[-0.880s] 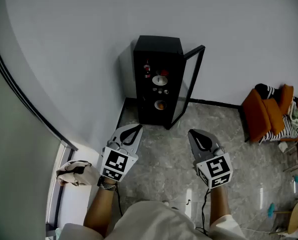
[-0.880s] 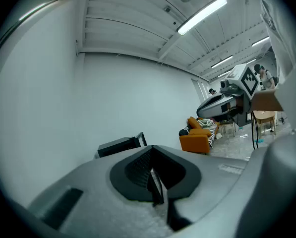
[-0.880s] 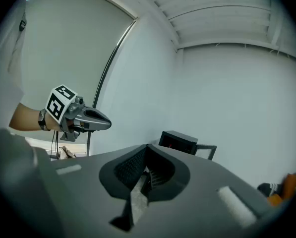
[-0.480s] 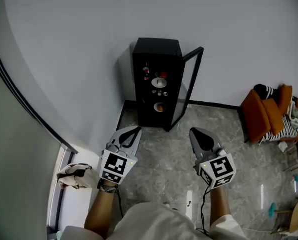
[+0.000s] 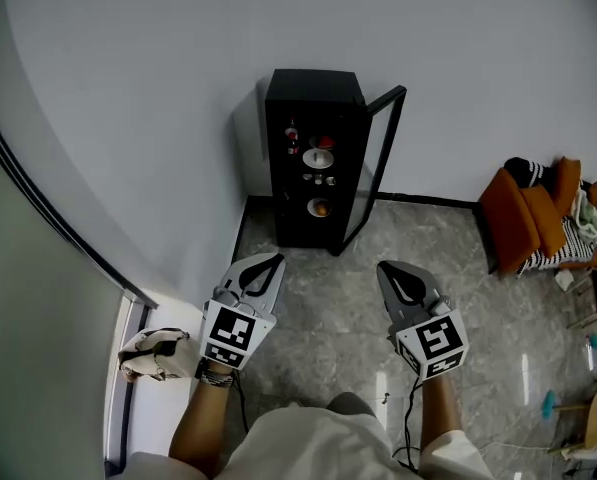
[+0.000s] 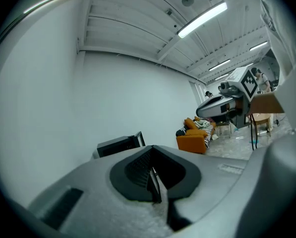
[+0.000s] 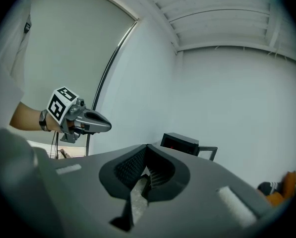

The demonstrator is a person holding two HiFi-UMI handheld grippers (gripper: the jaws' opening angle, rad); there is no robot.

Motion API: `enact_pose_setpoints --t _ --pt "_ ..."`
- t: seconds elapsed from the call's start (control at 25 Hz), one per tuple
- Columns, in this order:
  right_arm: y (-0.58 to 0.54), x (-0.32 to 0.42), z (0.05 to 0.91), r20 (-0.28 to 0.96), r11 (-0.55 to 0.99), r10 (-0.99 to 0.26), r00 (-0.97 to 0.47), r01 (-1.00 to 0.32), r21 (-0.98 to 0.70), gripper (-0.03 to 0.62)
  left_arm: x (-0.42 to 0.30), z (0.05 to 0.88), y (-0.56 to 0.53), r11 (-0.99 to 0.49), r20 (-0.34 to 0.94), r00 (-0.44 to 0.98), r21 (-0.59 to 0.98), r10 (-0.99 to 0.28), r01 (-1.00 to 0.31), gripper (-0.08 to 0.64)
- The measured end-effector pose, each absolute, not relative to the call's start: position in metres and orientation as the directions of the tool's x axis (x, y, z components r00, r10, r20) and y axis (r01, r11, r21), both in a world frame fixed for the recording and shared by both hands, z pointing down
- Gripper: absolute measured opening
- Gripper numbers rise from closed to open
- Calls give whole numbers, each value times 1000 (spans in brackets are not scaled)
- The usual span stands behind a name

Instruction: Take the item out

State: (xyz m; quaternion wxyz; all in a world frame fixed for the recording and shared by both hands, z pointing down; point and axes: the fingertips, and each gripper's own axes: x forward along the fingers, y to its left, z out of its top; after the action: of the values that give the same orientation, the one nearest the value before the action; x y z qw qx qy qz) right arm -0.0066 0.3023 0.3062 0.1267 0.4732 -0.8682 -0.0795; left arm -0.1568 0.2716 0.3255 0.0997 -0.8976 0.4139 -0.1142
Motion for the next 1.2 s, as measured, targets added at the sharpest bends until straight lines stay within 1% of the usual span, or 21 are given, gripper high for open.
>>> enact_pose_setpoints --t 0.28,0.6,0.76,0.96,1.2 --pt "297 -15 310 134 524 -852 -507 -818 238 6 -167 327 259 -655 119 652 -278 -749 -702 6" --pt "255 -8 315 128 507 -862 -490 -839 198 6 -165 337 221 -661 134 652 -267 -747 -702 5" --pt "216 1 321 128 511 -859 -495 -839 187 6 -155 343 185 -663 143 653 -280 -744 -694 5" --pt "152 22 313 87 496 -868 -489 -847 192 6 -136 338 122 -648 141 639 -302 -756 -699 5" --pt "74 49 301 81 512 -858 -507 -834 207 6 -106 331 48 -639 151 627 -306 -764 -705 6"
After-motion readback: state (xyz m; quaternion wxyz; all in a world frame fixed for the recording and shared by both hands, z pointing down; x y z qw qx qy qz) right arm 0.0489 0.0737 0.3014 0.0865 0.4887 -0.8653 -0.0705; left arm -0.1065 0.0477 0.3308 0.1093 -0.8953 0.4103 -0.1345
